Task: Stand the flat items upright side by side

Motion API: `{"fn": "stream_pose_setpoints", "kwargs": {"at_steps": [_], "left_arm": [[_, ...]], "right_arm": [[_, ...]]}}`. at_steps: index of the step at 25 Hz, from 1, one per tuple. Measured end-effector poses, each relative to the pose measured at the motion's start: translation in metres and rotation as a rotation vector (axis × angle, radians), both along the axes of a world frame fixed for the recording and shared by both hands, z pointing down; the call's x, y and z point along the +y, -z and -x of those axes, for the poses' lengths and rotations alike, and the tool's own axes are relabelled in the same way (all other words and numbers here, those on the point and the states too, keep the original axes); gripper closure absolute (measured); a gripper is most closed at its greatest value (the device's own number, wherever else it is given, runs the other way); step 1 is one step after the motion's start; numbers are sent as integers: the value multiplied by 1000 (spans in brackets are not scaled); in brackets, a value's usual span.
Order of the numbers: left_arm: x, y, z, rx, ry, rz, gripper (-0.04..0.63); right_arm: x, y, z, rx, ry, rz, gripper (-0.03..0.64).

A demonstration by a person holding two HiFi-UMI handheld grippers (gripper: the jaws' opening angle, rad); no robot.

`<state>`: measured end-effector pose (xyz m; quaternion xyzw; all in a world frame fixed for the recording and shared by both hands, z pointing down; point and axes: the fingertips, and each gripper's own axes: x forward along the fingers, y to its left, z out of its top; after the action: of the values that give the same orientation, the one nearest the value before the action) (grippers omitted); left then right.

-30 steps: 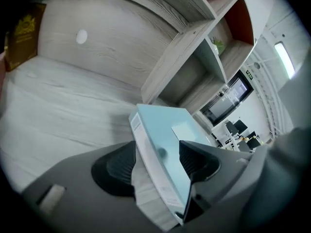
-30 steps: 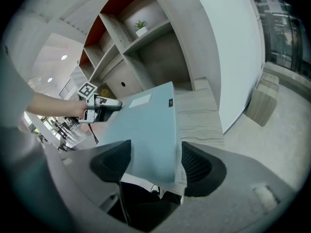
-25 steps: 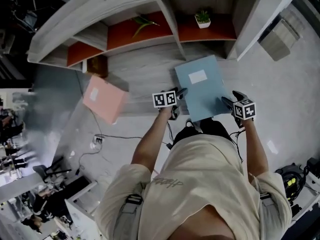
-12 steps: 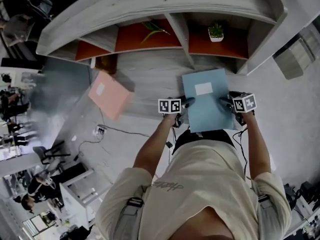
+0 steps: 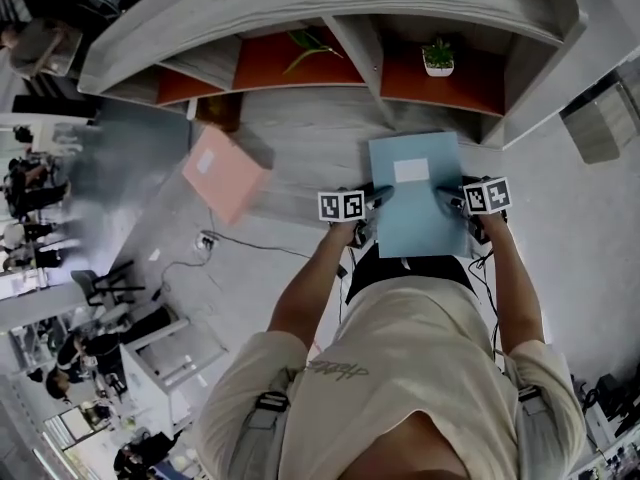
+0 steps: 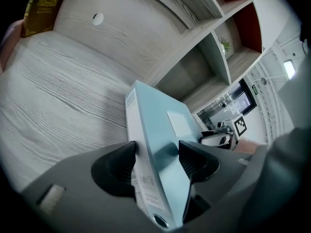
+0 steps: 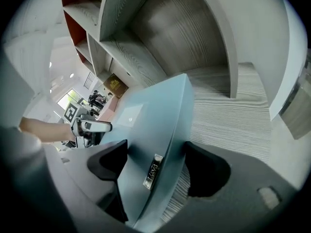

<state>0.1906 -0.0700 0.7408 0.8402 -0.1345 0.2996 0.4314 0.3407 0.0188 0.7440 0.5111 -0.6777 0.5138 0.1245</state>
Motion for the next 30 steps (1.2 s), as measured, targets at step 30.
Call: {"fn": "stream_pose_setpoints", "kwargs": {"at_steps": [30], "left_arm": [[-12,178,17,267,-98,-489,334]], "right_arm": [[-2,161,18,390,-80,-496,307]]}}
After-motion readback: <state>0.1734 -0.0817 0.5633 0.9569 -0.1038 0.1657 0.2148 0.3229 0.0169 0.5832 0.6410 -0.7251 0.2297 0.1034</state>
